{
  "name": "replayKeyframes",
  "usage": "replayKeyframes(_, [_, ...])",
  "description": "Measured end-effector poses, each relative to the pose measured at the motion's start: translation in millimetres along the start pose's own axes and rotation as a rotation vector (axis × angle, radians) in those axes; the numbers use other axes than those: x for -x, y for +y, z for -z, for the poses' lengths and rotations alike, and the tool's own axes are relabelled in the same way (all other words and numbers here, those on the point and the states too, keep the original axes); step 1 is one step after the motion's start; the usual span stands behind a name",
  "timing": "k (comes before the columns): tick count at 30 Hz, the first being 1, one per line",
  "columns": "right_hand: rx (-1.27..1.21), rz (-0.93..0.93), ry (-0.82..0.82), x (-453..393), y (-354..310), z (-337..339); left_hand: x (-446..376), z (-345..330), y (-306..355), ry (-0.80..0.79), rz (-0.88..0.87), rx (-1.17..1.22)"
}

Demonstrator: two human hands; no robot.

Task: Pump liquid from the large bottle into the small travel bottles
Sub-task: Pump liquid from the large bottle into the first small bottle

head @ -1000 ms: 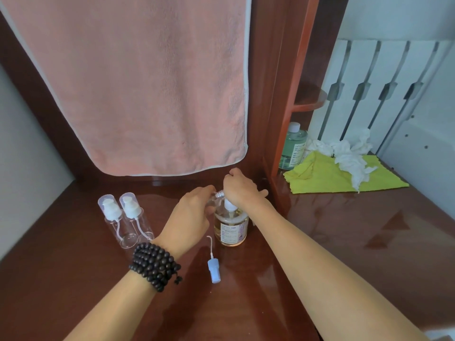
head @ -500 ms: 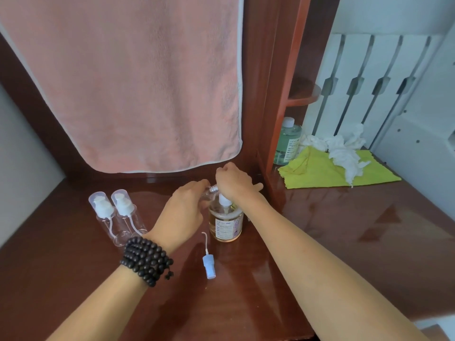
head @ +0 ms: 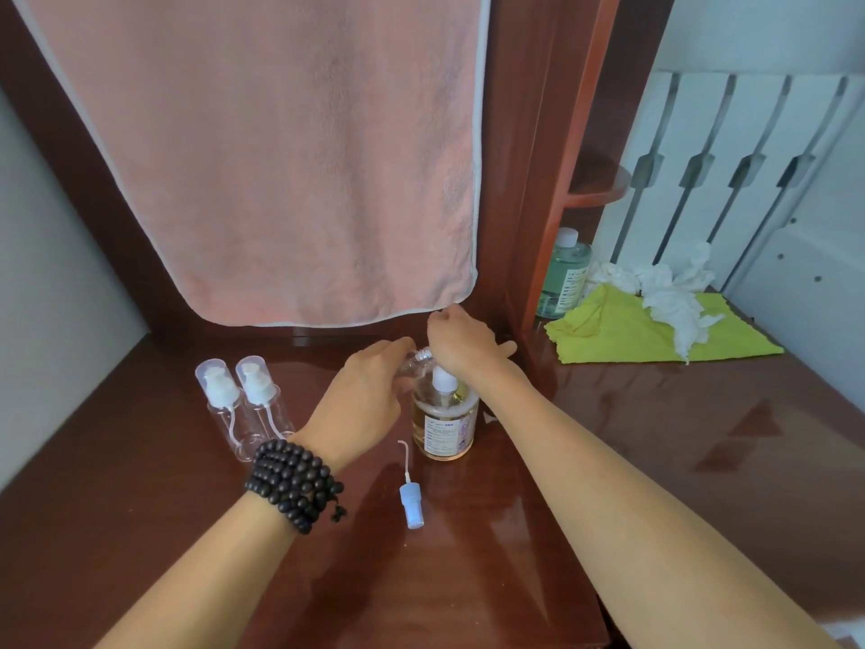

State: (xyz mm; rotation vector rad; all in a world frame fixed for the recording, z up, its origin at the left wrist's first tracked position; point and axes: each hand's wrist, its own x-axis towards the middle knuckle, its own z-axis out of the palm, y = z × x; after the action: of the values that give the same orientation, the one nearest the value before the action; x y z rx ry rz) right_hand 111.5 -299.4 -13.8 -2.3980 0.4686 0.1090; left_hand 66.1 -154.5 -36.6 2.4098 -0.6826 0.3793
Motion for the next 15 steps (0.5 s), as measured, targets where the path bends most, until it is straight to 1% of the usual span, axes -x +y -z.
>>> replayKeyframes(5, [-0.013, -0.033, -0.003, 4, 7, -8, 3, -8, -2, -0.027, 0.014, -0.023])
replayKeyframes(11, [-0.059, 0.066, 0.041, 5, -3, 6, -4, 7, 3, -0.023, -0.015, -0.025])
replayKeyframes(15, [-0.054, 0.016, 0.014, 6, -1, 4, -2, 1, 2, -0.008, 0.012, -0.016])
